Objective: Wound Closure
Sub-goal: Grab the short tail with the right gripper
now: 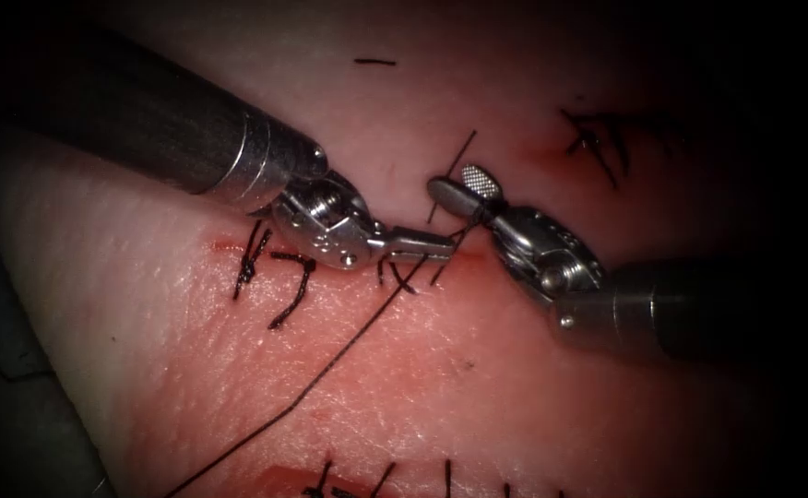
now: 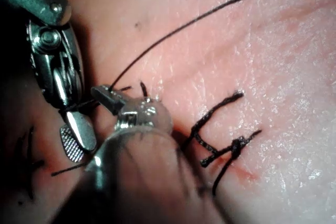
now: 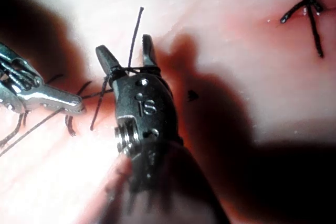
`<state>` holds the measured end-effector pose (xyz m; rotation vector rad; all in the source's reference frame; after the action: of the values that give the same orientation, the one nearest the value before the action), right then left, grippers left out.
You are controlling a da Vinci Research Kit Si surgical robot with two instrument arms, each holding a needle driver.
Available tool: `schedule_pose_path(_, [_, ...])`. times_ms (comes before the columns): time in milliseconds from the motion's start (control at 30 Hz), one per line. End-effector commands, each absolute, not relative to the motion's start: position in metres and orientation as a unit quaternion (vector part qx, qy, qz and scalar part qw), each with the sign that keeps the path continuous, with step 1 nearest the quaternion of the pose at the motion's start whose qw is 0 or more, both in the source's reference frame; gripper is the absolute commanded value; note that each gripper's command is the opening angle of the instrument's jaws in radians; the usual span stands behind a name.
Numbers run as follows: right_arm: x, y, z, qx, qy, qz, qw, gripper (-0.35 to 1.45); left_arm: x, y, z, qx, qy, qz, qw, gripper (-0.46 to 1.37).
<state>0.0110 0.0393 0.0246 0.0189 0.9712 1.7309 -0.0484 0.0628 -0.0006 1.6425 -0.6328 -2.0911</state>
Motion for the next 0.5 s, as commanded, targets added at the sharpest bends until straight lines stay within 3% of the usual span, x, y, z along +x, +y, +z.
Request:
schedule_pose_path(33, [0.0110,0.0395,0.0246,0.011,0.411,0.729,0.547,0.80,-0.0484,0.0629,-0.0004,0.588,-0.224,-0.750,0.205,-0.35])
schedule_pose_path(333, [0.0115,0.0407,0.0249,0.014,0.413,0.729,0.546,0.76,-0.0484,0.0639,0.0005,0.588,-0.224,-0.749,0.205,-0.35])
schedule_pose_path(500, [0.0122,0.0411,0.0250,0.014,0.413,0.730,0.545,0.64,-0.0484,0.0641,0.0009,0.589,-0.222,-0.750,0.204,-0.35])
